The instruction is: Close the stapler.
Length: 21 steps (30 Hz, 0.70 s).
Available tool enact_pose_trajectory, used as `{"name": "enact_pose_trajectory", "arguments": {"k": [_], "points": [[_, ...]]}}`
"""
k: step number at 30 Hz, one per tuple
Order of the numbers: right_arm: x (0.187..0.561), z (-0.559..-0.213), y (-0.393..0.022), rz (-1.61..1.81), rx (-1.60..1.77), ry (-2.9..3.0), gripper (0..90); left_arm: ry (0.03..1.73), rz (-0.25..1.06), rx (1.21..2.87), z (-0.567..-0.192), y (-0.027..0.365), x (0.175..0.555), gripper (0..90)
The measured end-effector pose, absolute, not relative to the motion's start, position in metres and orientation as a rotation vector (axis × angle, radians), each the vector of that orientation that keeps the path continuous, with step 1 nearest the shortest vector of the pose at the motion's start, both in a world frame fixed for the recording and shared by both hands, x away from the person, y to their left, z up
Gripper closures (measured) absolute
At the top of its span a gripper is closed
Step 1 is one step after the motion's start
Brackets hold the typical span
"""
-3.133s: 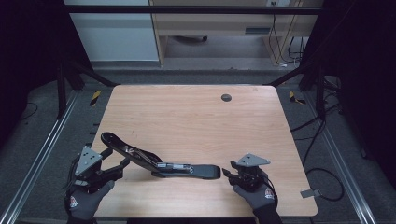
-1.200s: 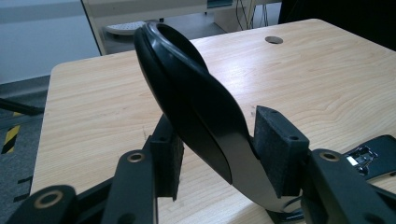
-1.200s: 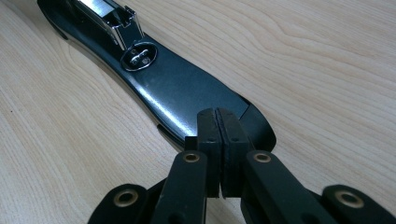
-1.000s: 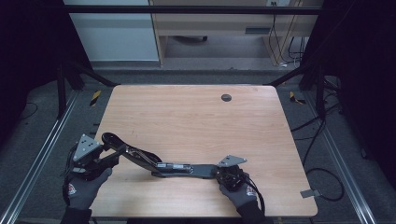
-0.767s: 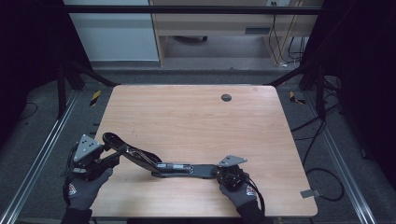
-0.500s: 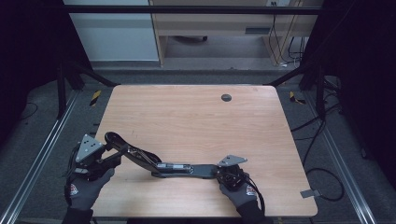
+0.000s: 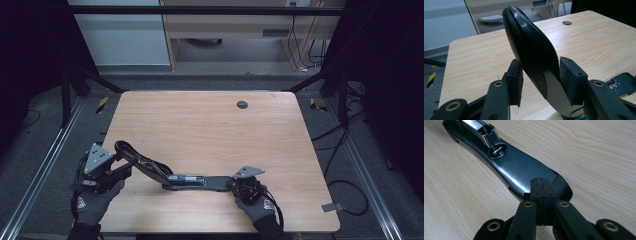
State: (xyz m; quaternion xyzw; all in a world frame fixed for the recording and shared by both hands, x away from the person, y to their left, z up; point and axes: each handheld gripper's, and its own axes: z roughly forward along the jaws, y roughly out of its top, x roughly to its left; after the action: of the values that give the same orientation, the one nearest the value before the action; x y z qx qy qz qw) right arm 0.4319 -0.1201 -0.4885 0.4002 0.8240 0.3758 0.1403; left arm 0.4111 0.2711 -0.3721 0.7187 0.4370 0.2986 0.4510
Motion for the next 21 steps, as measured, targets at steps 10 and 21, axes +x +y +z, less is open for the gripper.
{"name": "enact_pose_trajectory", "arguments": {"k": [10, 21], "points": [[0.432, -0.489, -0.120, 1.083, 1.153, 2.380, 90.0, 1.054, 0.752, 1.783, -0.370, 0.264, 0.410, 55.4], [0.432, -0.489, -0.120, 1.084, 1.152, 2.380, 90.0, 1.025, 0.753, 1.789, -0.366, 0.254, 0.409, 56.6]]}}
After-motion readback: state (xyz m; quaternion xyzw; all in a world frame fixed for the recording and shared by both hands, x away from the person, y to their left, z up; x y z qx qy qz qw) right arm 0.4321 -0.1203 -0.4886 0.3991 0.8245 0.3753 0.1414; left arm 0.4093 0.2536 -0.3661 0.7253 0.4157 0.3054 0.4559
